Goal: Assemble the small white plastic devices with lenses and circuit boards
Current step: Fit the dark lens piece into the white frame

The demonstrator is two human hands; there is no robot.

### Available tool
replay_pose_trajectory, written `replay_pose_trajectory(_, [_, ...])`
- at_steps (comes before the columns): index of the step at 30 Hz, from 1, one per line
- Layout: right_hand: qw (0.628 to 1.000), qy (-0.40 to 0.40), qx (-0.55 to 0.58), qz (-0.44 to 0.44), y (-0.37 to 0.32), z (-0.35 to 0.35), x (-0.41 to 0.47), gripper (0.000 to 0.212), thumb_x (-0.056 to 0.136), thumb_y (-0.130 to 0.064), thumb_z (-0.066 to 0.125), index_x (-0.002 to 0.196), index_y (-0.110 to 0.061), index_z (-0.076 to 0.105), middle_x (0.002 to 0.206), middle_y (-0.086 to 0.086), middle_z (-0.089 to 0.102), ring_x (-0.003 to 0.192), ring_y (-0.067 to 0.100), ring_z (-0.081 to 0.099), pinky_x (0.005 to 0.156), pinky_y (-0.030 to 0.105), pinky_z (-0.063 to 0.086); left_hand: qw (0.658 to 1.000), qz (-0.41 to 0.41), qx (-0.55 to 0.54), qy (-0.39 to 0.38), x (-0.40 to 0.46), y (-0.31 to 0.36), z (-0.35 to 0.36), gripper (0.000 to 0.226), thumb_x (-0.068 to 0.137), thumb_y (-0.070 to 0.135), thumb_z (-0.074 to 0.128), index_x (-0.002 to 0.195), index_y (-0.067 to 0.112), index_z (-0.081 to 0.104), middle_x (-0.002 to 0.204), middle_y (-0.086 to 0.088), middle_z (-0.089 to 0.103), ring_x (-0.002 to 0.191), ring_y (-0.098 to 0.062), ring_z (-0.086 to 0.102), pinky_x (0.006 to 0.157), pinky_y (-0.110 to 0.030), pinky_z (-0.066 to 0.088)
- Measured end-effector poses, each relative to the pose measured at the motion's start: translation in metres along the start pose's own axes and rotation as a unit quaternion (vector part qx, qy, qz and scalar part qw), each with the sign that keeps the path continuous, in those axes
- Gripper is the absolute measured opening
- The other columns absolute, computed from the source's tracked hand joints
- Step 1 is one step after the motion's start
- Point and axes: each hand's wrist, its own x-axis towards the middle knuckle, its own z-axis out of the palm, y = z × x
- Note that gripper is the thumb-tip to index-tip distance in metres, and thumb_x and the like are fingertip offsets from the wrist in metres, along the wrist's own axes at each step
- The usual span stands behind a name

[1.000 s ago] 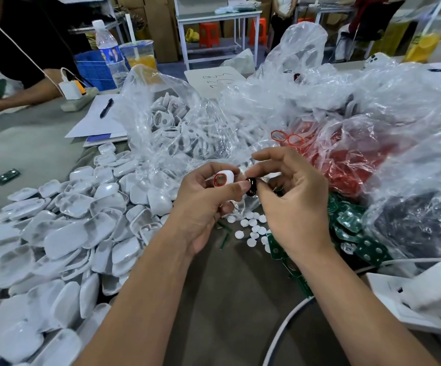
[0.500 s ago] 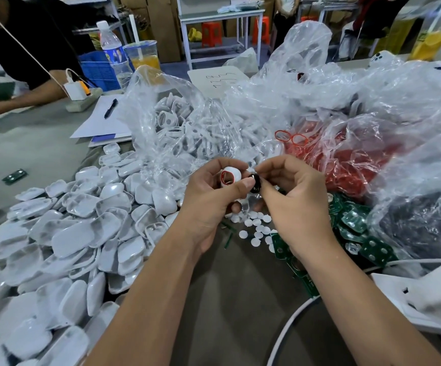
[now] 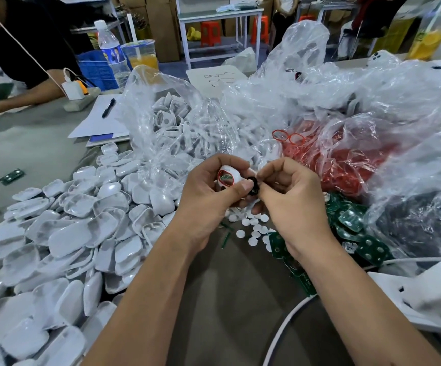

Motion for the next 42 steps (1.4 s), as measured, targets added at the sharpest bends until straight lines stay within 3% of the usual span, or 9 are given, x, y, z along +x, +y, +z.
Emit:
replay_pose_trajectory(5, [0.994,-0.024,0.092,0.048,-0.005,0.001,0.000,0.025,0.091,0.013,0.055,0.087,-0.005,0.072,0.075,0.013,0.075,0.060,0.027,0.073,0.055,0.028,0.057,0.998,-0.010,-0.035,0.057,0.001,-0.002,0.001,0.020,0.088,-0.009,0.070,0.101,0.005,0.066,0.083,-0.004,0.067,0.065,-0.018,0.062,0.060,-0.028,0.054])
replay_pose_trajectory(8, [0.997,-0.039,0.061,0.023,-0.006,0.004,-0.001,0.016,0.092,0.008,0.069,0.093,-0.007,0.075,0.080,0.011,0.078,0.067,0.027,0.076,0.061,0.028,0.060,0.995,-0.023,-0.052,0.080,0.003,-0.004,0.001,0.019,0.088,-0.008,0.070,0.102,0.004,0.066,0.083,-0.004,0.066,0.065,-0.019,0.062,0.058,-0.026,0.053])
replay_pose_trajectory(15, [0.997,0.036,0.018,0.061,-0.002,0.000,0.000,0.013,0.089,-0.004,0.079,0.087,-0.016,0.079,0.082,0.003,0.080,0.074,0.021,0.077,0.051,0.023,0.054,0.999,-0.012,0.005,0.041,0.001,-0.007,0.001,0.023,0.089,-0.002,0.071,0.110,0.008,0.071,0.090,-0.004,0.069,0.075,-0.016,0.065,0.067,-0.027,0.054])
replay_pose_trajectory(20, [0.997,0.029,0.048,0.062,-0.005,0.000,0.001,0.015,0.089,0.001,0.077,0.087,-0.014,0.080,0.083,0.005,0.080,0.066,0.017,0.074,0.052,0.022,0.054,1.000,-0.019,-0.001,0.006,0.000,-0.007,0.006,0.042,0.093,-0.014,0.058,0.124,0.011,0.069,0.099,-0.011,0.069,0.083,-0.017,0.069,0.073,-0.025,0.058])
replay_pose_trajectory(24, [0.995,0.019,0.061,0.082,-0.007,-0.001,0.002,0.019,0.092,0.003,0.072,0.089,-0.014,0.080,0.083,0.007,0.080,0.061,0.015,0.071,0.051,0.020,0.052,0.999,-0.006,0.049,-0.002,0.001,-0.005,0.007,0.045,0.094,-0.014,0.061,0.131,0.011,0.066,0.104,-0.018,0.074,0.085,-0.017,0.071,0.078,-0.028,0.059])
replay_pose_trajectory(28, [0.989,0.009,0.102,0.105,-0.007,0.000,0.002,0.014,0.096,-0.001,0.068,0.092,-0.008,0.080,0.080,0.011,0.078,0.060,0.018,0.071,0.049,0.021,0.052,0.997,0.004,0.078,-0.009,0.001,-0.007,0.007,0.050,0.092,-0.013,0.064,0.136,0.011,0.064,0.102,-0.012,0.077,0.085,-0.017,0.076,0.077,-0.024,0.059])
replay_pose_trajectory(30, [0.991,0.006,0.101,0.090,-0.006,0.000,0.000,0.004,0.091,-0.004,0.076,0.092,-0.006,0.078,0.076,0.011,0.077,0.056,0.015,0.069,0.049,0.020,0.052,0.995,0.010,0.098,-0.003,0.000,-0.009,0.008,0.053,0.091,-0.016,0.061,0.135,0.014,0.065,0.105,-0.008,0.078,0.087,-0.019,0.077,0.077,-0.026,0.060])
replay_pose_trajectory(35, [0.995,0.000,0.079,0.067,-0.005,0.000,-0.001,0.018,0.080,-0.002,0.086,0.094,-0.005,0.075,0.079,0.012,0.078,0.058,0.016,0.070,0.052,0.023,0.054,0.986,0.020,0.165,0.011,0.002,-0.010,0.008,0.060,0.085,-0.016,0.059,0.129,0.023,0.071,0.123,-0.004,0.072,0.107,-0.025,0.072,0.092,-0.049,0.060])
replay_pose_trajectory(42, [0.996,0.015,0.060,0.068,-0.006,-0.003,0.002,0.023,0.079,0.001,0.085,0.095,-0.012,0.074,0.085,0.009,0.080,0.074,0.017,0.076,0.058,0.020,0.054,0.990,-0.002,0.134,0.035,-0.001,-0.006,0.001,0.039,0.079,0.010,0.071,0.112,0.030,0.077,0.098,-0.001,0.074,0.088,-0.022,0.076,0.081,-0.040,0.064])
